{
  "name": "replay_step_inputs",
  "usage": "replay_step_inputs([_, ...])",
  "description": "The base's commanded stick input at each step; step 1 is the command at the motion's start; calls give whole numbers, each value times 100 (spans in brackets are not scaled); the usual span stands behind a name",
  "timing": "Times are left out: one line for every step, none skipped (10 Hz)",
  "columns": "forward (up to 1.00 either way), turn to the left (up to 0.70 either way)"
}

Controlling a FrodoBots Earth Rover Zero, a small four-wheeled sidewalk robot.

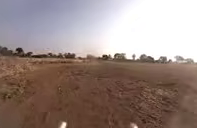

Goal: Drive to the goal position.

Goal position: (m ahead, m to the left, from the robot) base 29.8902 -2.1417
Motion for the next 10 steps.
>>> replay_step_inputs([70, 0])
replay_step_inputs([70, 0])
replay_step_inputs([70, 0])
replay_step_inputs([70, 0])
replay_step_inputs([70, 0])
replay_step_inputs([70, 0])
replay_step_inputs([70, 0])
replay_step_inputs([70, 0])
replay_step_inputs([70, 0])
replay_step_inputs([70, 0])
